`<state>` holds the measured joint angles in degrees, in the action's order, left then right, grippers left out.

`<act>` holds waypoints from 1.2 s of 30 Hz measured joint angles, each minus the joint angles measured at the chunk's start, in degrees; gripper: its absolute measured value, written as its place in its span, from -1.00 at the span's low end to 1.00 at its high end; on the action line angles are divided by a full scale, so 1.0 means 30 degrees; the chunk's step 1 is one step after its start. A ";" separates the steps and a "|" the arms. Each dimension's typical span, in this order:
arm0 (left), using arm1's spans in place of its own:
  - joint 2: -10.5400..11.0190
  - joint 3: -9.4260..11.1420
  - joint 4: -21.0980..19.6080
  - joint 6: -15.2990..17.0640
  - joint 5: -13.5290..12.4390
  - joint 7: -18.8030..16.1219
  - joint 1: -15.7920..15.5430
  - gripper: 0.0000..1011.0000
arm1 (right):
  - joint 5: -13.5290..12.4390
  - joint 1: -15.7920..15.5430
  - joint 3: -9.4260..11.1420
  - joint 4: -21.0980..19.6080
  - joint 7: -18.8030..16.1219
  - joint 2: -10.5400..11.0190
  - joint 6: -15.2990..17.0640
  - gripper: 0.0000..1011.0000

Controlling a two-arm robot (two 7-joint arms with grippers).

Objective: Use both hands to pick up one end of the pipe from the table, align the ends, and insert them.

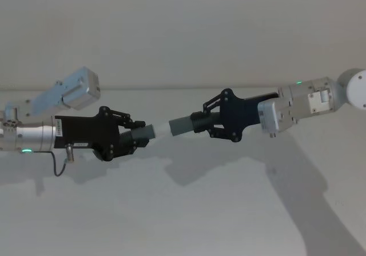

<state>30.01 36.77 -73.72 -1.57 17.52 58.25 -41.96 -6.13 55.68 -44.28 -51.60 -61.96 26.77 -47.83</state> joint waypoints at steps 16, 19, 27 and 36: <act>-0.0003 0.0001 -0.0002 0.0000 0.0004 0.0003 0.0000 -0.33 | -0.0147 0.0211 -0.0226 0.0101 0.0019 0.0010 0.0000 -0.57; -0.0002 0.0004 -0.0003 0.0000 0.0005 0.0006 0.0000 -0.33 | -0.0187 0.0245 -0.0257 0.0109 0.0009 0.0022 -0.0027 -0.57; -0.0002 0.0006 -0.0004 -0.0001 0.0005 0.0011 0.0000 -0.34 | -0.0304 0.0356 -0.0391 0.0141 -0.0043 0.0083 -0.0085 -0.57; -0.0001 0.0002 -0.0004 0.0000 0.0002 0.0012 0.0000 -0.33 | -0.0341 0.0465 -0.0531 0.0252 -0.0060 0.0126 -0.0151 -0.57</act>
<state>30.00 36.77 -73.73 -1.57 17.52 58.28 -41.96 -7.15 57.08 -45.87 -50.84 -62.14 27.15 -48.29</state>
